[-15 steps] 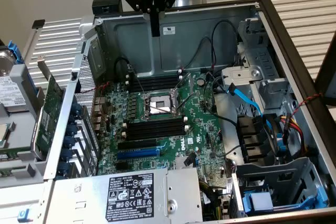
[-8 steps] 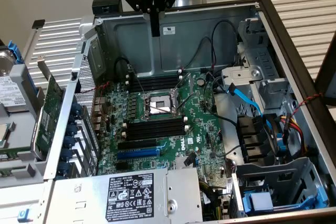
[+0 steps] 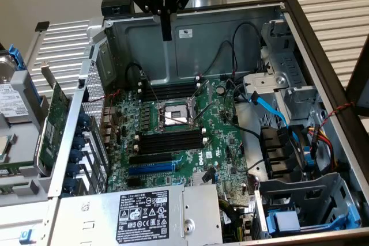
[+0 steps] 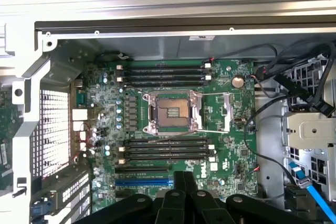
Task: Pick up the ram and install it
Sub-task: 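Reach for the ram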
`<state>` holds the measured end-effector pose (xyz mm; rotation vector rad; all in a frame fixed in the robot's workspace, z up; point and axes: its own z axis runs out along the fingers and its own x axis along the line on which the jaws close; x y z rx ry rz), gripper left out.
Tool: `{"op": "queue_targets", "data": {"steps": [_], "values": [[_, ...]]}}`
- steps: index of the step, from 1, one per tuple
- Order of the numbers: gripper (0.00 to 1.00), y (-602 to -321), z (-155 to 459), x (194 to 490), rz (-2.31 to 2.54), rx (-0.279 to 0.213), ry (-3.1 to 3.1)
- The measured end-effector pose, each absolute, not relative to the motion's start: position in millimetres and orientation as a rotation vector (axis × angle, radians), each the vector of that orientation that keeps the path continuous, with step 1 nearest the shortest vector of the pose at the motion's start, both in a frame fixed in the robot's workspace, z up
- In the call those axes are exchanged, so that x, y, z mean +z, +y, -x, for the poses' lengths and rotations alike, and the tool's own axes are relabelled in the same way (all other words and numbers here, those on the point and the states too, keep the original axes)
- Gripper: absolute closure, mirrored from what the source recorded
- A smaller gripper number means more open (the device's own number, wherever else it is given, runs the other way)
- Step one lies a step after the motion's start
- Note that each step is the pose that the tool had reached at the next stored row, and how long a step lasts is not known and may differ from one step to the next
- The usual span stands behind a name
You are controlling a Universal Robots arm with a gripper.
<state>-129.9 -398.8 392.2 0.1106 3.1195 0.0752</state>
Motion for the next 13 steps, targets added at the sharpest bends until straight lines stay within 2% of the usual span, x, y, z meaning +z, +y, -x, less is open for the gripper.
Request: {"op": "queue_targets", "data": {"steps": [13], "values": [[0.89, -399, 176, 392, -0.111, 0.078, 3.131]]}}
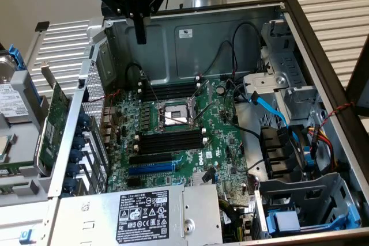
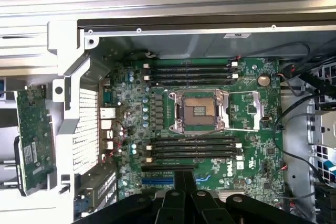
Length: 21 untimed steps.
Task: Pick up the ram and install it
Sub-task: 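Reach for the ram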
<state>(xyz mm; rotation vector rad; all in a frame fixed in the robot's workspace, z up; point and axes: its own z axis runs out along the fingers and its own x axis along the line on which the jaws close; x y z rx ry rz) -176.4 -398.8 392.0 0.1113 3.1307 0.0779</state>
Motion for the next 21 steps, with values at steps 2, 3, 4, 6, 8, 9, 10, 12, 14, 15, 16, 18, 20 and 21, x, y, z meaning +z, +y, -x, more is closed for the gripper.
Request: {"op": "queue_targets", "data": {"steps": [2, 3, 4, 6, 8, 9, 10, 12, 14, 15, 16, 18, 20, 21], "values": [[0.89, -399, 185, 392, -0.111, 0.078, 3.131], [0.89, -399, 190, 392, -0.111, 0.078, 3.131], [0.89, -399, 195, 392, -0.111, 0.078, 3.131], [0.89, -399, 204, 392, -0.111, 0.078, 3.131], [0.89, -399, 213, 391, -0.111, 0.078, 3.131], [0.89, -399, 217, 391, -0.111, 0.078, 3.131], [0.89, -399, 222, 391, -0.111, 0.078, 3.131], [0.89, -399, 231, 391, -0.111, 0.078, 3.131], [0.89, -399, 240, 391, -0.111, 0.078, 3.131], [0.89, -399, 245, 391, -0.111, 0.078, 3.131], [0.89, -399, 249, 391, -0.112, 0.078, 3.131], [0.89, -399, 258, 390, -0.111, 0.078, 3.131], [0.89, -399, 267, 390, -0.111, 0.078, 3.131], [0.89, -399, 272, 390, -0.111, 0.078, 3.131]]}}
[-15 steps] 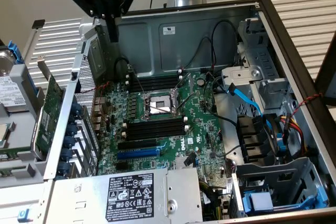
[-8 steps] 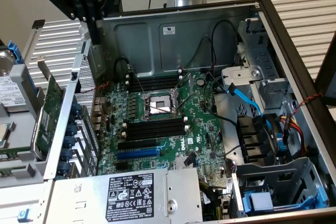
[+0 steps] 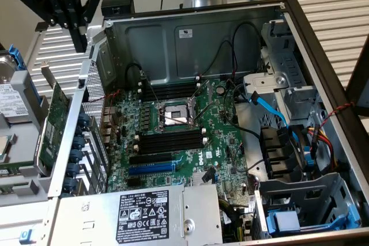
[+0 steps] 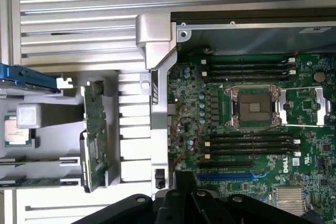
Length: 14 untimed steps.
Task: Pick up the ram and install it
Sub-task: 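Reach for the ram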
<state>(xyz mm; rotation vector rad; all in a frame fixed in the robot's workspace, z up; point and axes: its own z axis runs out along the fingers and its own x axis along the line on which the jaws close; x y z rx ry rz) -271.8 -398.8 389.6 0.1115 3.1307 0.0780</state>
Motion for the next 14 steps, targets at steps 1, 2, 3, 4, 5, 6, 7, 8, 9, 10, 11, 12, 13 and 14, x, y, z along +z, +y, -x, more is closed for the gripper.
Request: {"op": "queue_targets", "data": {"steps": [1, 2, 3, 4, 5, 6, 7, 8, 9, 10, 11, 12, 13, 14], "values": [[0.89, -399, 277, 389, -0.111, 0.078, 3.131], [0.89, -399, 281, 389, -0.111, 0.078, 3.131], [0.89, -399, 286, 389, -0.111, 0.078, 3.131], [0.89, -399, 290, 389, -0.111, 0.078, 3.131], [0.89, -399, 295, 388, -0.112, 0.078, 3.131], [0.89, -399, 299, 388, -0.111, 0.078, 3.131], [0.89, -399, 304, 388, -0.111, 0.078, 3.131], [0.89, -399, 308, 387, -0.111, 0.078, 3.131], [0.89, -399, 313, 387, -0.111, 0.078, 3.131], [0.89, -399, 317, 387, -0.112, 0.078, 3.131], [0.89, -399, 322, 387, -0.111, 0.078, 3.131], [0.89, -399, 327, 386, -0.111, 0.078, 3.131], [0.89, -399, 331, 386, -0.111, 0.078, 3.131], [0.89, -399, 336, 386, -0.111, 0.078, 3.131]]}}
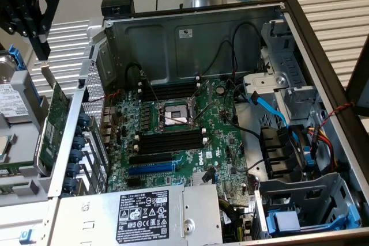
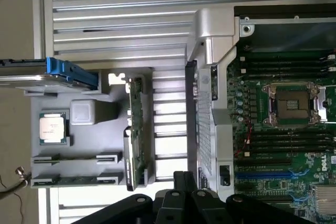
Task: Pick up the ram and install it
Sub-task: 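Reach for the ram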
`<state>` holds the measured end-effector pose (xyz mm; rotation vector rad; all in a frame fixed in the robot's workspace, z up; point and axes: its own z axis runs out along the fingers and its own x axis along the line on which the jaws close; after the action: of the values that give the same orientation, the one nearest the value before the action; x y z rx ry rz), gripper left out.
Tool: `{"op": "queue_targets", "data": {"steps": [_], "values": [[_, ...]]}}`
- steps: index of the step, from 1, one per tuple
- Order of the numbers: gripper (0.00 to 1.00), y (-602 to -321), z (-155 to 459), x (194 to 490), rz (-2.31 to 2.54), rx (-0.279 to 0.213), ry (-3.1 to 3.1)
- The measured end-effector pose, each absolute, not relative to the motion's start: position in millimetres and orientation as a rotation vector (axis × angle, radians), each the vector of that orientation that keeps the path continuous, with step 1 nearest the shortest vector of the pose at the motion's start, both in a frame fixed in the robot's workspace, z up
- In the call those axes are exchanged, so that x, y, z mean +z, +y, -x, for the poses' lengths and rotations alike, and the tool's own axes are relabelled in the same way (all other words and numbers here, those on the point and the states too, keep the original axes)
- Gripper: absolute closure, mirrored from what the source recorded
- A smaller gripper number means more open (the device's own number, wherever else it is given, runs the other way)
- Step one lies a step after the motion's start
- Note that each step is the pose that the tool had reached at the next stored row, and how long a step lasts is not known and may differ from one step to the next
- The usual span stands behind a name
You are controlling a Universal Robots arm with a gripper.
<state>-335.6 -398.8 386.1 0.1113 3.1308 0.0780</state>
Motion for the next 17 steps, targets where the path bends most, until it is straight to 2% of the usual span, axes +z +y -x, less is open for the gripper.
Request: {"op": "queue_targets", "data": {"steps": [17], "values": [[0.89, -399, 408, 383, -0.112, 0.078, 3.137]]}}
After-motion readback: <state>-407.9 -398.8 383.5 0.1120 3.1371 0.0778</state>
